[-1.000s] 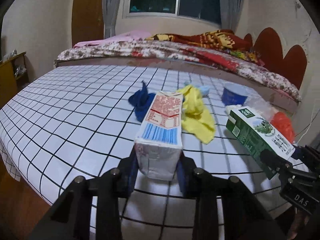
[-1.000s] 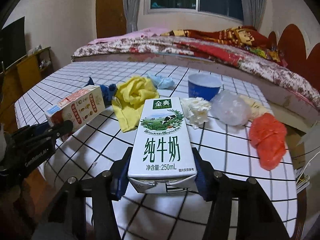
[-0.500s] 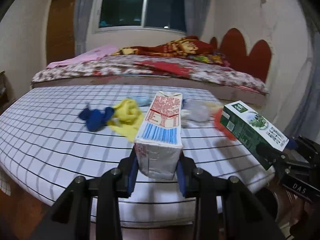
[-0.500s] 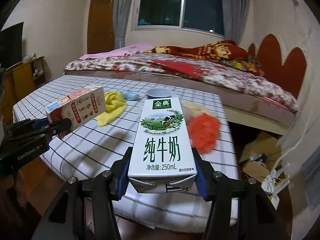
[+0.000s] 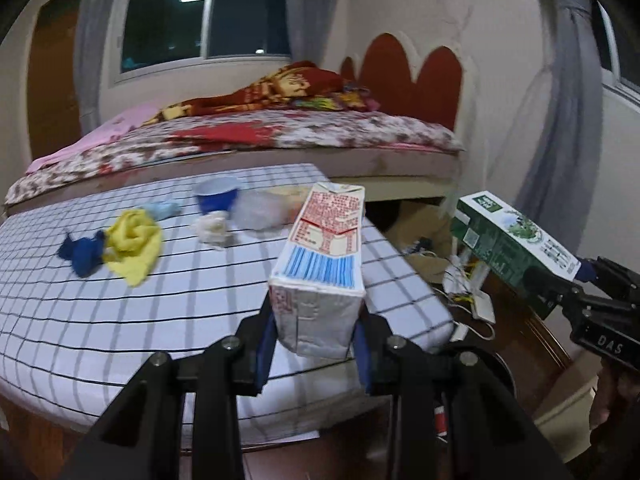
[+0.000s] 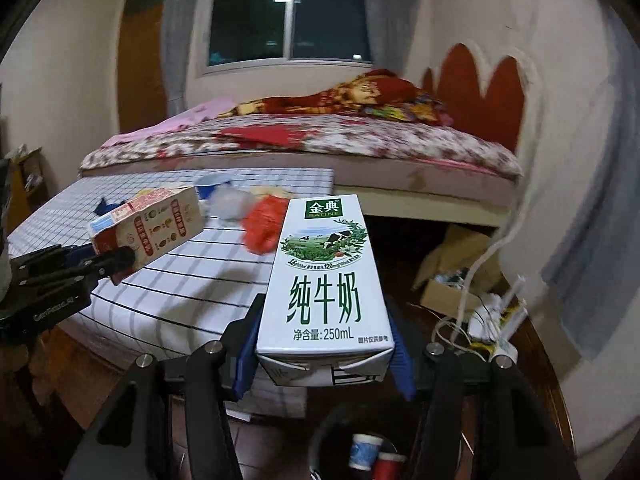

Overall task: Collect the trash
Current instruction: 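Carry both cartons over the black bin and open both tools to drop them, then move both tools back from the bin toward the table, then grasp the white tissue with the left tool while the right tool grasps the red plastic bag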

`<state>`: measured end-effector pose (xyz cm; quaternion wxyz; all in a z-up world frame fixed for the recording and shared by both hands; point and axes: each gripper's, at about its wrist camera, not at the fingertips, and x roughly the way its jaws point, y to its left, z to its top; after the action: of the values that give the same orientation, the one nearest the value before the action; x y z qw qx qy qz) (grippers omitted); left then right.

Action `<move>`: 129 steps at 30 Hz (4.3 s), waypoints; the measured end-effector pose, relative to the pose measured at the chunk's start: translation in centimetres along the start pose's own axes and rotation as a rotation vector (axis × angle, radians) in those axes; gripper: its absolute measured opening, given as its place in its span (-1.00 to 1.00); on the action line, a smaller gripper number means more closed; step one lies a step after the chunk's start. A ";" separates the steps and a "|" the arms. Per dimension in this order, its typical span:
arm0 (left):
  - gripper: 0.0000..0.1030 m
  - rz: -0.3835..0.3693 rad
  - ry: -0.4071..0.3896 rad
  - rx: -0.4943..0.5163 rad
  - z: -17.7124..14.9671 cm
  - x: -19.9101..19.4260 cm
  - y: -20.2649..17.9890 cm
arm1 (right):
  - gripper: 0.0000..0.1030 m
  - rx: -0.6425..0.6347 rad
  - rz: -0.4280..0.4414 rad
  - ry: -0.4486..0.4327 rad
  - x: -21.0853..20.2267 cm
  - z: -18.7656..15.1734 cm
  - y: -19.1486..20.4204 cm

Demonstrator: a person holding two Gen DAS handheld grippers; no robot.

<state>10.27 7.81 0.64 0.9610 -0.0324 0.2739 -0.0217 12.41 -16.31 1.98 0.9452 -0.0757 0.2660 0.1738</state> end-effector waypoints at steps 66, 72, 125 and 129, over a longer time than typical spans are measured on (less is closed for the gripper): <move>0.92 -0.152 0.348 0.170 -9.6 9.0 -15.8 | 0.98 0.338 -0.271 0.424 4.4 -15.2 -16.1; 0.94 -0.146 0.324 0.160 -8.9 8.1 -15.5 | 0.98 0.303 -0.273 0.400 3.5 -14.5 -15.3; 0.98 0.173 0.078 -0.108 -0.1 1.7 6.1 | 0.98 0.058 0.018 0.085 6.1 2.4 2.8; 0.98 0.209 0.063 -0.113 1.4 2.9 8.2 | 0.98 0.023 0.054 0.080 8.3 4.6 4.7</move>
<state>13.69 15.87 -0.26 0.9455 -0.0570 0.3066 0.0933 19.53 -8.48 1.25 0.9295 -0.0647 0.3076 0.1929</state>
